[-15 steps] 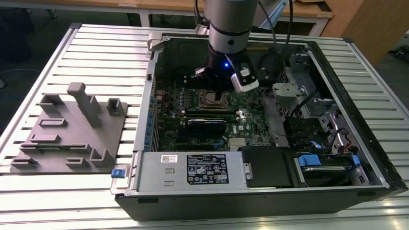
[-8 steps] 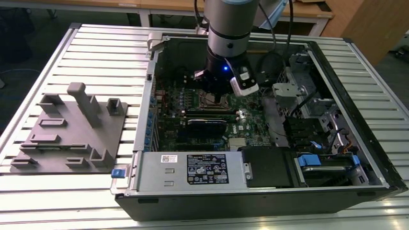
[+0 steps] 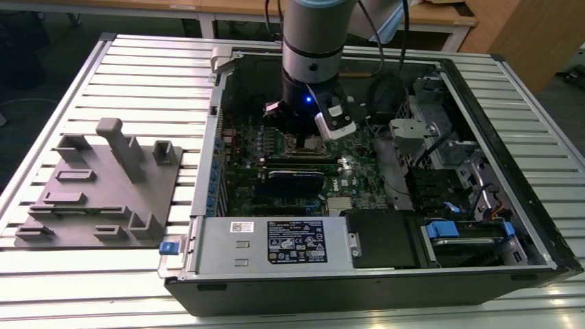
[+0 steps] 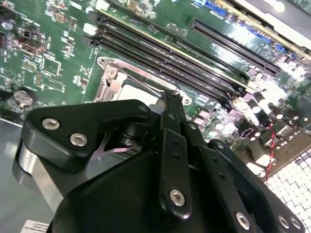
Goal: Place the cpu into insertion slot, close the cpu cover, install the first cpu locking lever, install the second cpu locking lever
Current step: 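Install the second cpu locking lever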
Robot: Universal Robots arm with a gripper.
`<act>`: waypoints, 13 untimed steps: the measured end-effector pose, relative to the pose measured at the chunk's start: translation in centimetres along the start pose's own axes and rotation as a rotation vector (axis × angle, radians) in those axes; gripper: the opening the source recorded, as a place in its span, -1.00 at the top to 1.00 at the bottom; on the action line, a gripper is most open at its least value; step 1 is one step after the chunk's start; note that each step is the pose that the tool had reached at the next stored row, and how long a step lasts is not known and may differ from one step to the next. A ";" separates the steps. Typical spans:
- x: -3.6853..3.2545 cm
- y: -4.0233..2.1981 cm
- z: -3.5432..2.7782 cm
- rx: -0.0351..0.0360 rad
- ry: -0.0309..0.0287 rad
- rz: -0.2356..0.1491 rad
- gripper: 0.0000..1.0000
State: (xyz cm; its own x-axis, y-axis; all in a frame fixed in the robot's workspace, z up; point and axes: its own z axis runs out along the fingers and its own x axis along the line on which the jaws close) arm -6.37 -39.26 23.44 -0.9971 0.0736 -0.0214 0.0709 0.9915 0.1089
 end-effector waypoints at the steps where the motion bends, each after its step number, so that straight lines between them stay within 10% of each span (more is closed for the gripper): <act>1: 0.01 0.00 -0.01 -0.0009 0.0002 0.000 0.79; 13: 0.04 -0.01 0.00 -0.0039 0.0003 0.000 0.79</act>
State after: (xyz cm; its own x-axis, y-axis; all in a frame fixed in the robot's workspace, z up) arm -6.42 -39.27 23.44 -0.9971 0.0736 -0.0211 0.0708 0.9911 0.1128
